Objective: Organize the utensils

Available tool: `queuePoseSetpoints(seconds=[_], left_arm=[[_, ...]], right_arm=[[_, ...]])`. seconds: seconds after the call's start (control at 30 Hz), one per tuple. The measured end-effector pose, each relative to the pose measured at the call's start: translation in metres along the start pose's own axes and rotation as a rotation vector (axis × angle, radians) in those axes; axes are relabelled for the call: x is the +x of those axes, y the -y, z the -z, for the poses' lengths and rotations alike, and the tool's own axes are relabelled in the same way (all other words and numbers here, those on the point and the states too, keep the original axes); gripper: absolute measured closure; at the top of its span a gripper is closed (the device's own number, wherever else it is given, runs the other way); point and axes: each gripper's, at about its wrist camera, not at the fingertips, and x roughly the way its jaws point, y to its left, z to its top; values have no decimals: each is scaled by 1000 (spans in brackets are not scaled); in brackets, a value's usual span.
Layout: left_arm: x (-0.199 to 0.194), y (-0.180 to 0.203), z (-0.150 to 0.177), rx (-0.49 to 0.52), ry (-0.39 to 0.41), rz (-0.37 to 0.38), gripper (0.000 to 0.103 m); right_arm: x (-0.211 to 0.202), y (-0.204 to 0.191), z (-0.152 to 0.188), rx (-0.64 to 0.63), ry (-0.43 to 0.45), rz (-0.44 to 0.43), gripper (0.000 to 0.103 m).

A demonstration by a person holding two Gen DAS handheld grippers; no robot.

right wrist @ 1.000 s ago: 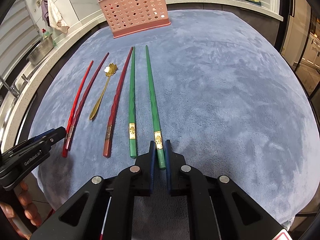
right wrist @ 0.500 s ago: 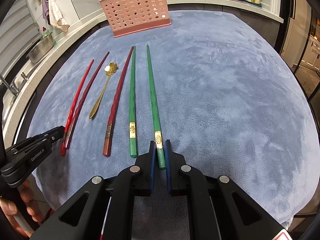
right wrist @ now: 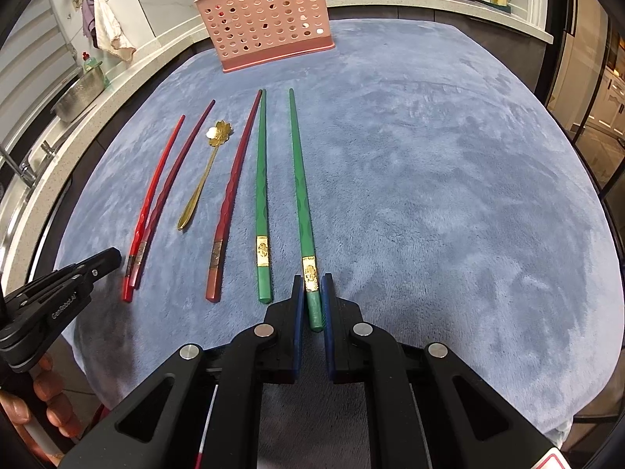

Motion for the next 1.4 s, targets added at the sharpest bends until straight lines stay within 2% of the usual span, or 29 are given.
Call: queuePoseSetpoints(seconds=[0.3,0.73,0.93,1.4], left_arm=[[-10,-4,5,-6,-8,26,103],[-10,11,1,-36,-34,121,101],[4,13,1,-40,-65,113,101],[5,-1,10,-56,-87,75,101]], right_arm=[[-4,-1,-3,9,-2,-11,95],[-9,-5,-19,-9,17,-15,96],[-3,-6,-29,-19,10,-26,96],[5,-12,-28,-42,-17,-36,96]])
